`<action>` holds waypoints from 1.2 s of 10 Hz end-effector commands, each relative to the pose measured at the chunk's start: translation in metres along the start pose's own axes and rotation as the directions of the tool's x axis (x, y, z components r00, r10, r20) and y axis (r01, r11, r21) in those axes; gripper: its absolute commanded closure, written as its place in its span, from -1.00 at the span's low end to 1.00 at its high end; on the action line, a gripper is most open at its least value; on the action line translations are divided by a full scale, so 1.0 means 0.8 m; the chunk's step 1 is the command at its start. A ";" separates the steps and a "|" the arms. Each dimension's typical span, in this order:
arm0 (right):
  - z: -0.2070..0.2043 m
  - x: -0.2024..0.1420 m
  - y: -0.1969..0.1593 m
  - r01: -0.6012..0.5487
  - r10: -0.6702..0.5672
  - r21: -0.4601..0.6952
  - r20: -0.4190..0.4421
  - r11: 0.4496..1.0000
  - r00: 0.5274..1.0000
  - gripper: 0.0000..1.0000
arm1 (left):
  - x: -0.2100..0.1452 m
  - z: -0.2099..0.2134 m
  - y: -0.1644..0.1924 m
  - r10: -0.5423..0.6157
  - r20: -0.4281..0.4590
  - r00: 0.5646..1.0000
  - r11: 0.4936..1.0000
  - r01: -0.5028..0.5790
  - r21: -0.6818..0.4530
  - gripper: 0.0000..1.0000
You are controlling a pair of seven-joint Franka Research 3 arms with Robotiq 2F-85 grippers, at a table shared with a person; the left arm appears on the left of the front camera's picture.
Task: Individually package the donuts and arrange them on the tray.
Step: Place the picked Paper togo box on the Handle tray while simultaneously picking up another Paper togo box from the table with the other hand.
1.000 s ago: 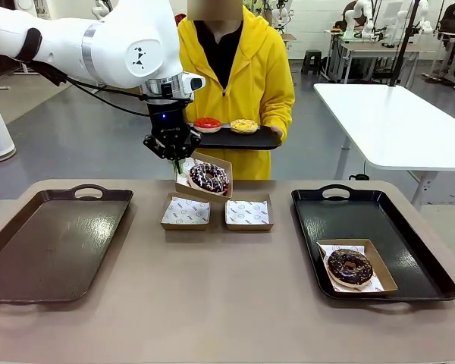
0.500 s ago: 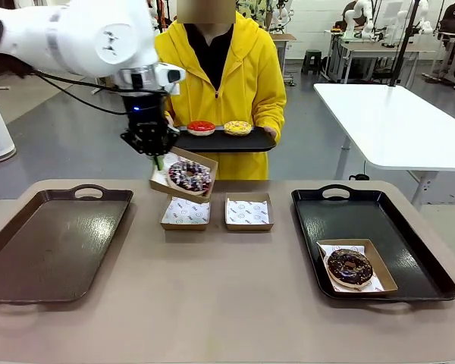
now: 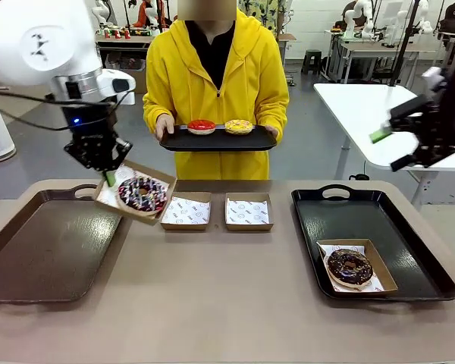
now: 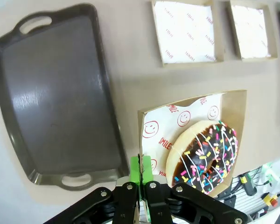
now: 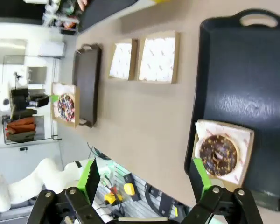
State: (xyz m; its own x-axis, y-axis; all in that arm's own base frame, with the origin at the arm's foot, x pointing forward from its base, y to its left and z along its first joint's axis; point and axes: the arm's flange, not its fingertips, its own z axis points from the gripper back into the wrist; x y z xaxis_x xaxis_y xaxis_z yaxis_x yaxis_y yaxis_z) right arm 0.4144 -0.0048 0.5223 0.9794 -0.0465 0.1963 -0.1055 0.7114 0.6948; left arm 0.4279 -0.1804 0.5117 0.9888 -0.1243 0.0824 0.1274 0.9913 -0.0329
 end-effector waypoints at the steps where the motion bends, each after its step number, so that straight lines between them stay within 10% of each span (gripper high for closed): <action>1: -0.043 0.029 0.014 0.010 -0.008 -0.074 0.028 0.997 1.000 -1.00 | -0.035 -0.009 0.033 -0.011 0.042 0.999 0.999 0.013 -0.035 0.98; 12: -0.106 0.049 0.032 -0.063 0.078 -0.155 0.094 0.986 0.992 -1.00 | -0.049 -0.028 0.093 0.049 -0.014 0.999 0.999 -0.050 -0.008 0.98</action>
State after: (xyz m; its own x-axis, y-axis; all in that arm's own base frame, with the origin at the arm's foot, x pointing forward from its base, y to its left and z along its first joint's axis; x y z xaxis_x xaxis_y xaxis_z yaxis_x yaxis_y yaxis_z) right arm 0.4621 0.0698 0.4888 0.9485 -0.0507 0.3127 -0.1474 0.8033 0.5771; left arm 0.4007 -0.1022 0.4813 0.9952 -0.0747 0.0629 0.0774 0.9961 -0.0416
